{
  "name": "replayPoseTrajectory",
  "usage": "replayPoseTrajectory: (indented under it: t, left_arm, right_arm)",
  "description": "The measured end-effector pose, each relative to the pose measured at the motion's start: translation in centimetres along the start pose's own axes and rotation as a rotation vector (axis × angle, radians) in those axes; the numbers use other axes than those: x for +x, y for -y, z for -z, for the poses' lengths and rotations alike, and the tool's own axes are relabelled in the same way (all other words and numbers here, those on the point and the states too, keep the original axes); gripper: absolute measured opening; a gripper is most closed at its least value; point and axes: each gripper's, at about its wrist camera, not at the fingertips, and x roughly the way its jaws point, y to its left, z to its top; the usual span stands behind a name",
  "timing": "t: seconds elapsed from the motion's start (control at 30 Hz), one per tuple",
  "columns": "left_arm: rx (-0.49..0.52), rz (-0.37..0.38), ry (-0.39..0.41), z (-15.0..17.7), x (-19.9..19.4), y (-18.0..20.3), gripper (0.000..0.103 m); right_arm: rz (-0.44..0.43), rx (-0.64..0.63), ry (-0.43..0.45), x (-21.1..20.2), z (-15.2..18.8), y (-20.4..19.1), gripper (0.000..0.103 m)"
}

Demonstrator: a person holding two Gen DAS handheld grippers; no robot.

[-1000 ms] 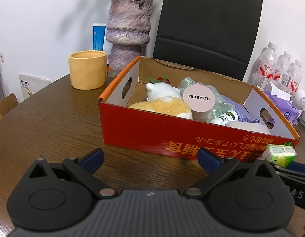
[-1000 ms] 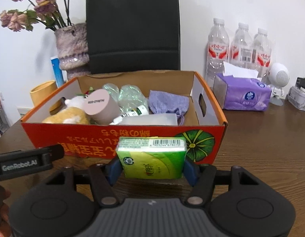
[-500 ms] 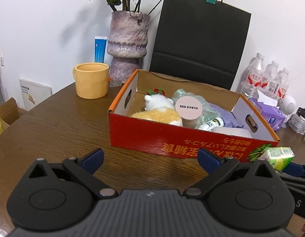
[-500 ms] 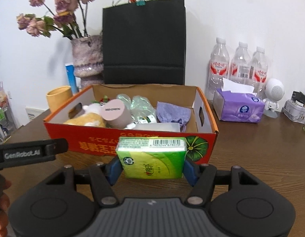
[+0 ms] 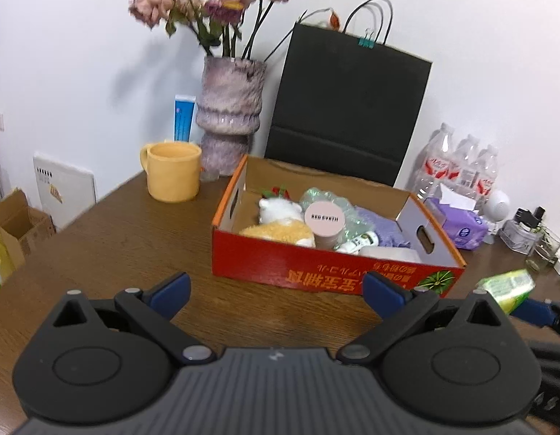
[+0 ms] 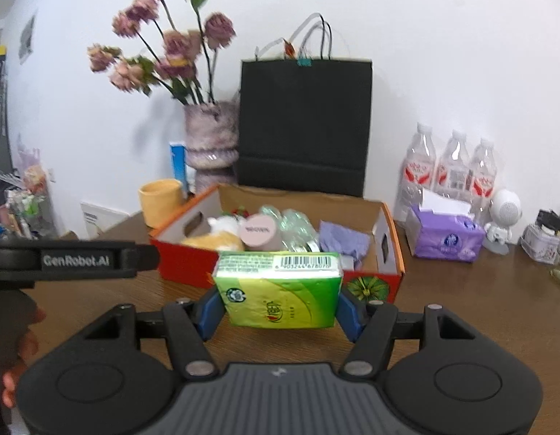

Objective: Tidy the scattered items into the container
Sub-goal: 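Grasp the green tissue pack with the right gripper and lift it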

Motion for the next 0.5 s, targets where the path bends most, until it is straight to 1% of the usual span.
replayPoseTrajectory:
  t: [0.1, 0.27, 0.37, 0.5]
  left_arm:
    - [0.015, 0.024, 0.025, -1.5, -1.9, 0.0, 0.103]
    - [0.054, 0.057, 0.032, -3.8, -4.4, 0.5, 0.103]
    - [0.056, 0.078, 0.036, -5.3, -5.1, 0.8, 0.103]
    - [0.048, 0.087, 0.037, -7.7, -5.0, 1.3, 0.103]
  right_arm:
    - [0.003, -0.023, 0.041, -1.8, -1.7, -0.3, 0.062]
    - [0.007, -0.042, 0.075, -3.4, -4.7, -0.2, 0.062]
    - [0.028, -0.068, 0.104, -4.2, -6.3, -0.3, 0.062]
    - [0.032, -0.087, 0.110, -4.6, -8.5, -0.4, 0.062]
